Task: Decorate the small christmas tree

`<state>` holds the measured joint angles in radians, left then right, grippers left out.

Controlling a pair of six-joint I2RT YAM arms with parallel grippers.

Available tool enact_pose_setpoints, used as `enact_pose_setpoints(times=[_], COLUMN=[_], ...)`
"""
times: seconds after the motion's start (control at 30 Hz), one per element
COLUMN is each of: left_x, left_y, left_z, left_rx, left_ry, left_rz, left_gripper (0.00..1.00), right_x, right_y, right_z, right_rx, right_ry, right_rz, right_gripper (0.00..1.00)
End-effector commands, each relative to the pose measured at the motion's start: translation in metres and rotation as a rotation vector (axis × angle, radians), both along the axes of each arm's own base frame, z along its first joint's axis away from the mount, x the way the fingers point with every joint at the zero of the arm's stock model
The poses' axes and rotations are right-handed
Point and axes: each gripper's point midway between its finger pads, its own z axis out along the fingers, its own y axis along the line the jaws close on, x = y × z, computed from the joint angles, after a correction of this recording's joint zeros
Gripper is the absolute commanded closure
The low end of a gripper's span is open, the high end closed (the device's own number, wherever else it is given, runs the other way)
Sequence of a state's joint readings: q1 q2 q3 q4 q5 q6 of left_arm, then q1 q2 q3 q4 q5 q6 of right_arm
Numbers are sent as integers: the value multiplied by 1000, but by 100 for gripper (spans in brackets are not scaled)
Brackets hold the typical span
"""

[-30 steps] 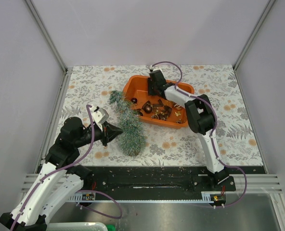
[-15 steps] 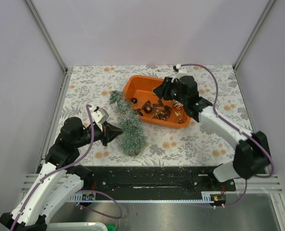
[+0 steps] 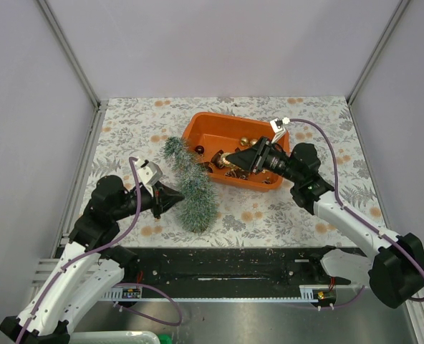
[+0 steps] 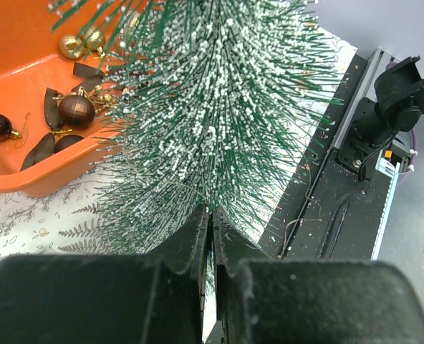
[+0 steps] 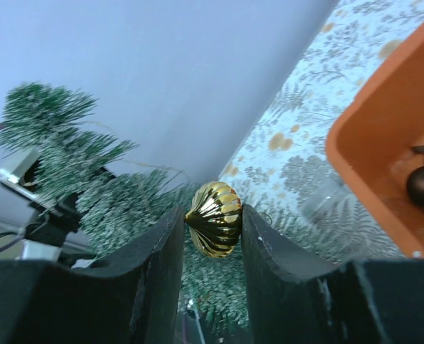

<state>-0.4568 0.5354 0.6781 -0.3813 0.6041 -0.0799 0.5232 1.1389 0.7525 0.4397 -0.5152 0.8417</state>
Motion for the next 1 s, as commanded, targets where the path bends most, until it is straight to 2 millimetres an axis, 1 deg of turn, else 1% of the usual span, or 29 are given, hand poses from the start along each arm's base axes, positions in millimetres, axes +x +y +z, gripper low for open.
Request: enact_pose_setpoints(times=[0.0, 0.17, 0.37, 0.57, 0.83, 0.97], left_x=[-3, -2, -2, -2, -3, -3], left_y=[-1, -1, -1, -1, 0, 0], left_z=[13, 13, 12, 14, 15, 16], left_rx=[-37, -34, -36, -35, -35, -37], left_ry=[-57, -62, -55, -61, -61, -60], left_rz=[-16, -17, -19, -16, -15, -17], left_gripper=[92, 92, 92, 93, 93, 93], right_x=[-34, -50, -67, -82, -105, -108], right_y=[-1, -5, -7, 1, 12, 16], right_z=[58, 67, 66, 63, 73, 77], right_rx=[173, 184, 184, 175, 174, 175], right_ry=[-110, -124, -120, -119, -162, -180], right_rz=[110, 150, 202, 286, 375, 394], right_gripper=[80, 81, 81, 81, 82, 82])
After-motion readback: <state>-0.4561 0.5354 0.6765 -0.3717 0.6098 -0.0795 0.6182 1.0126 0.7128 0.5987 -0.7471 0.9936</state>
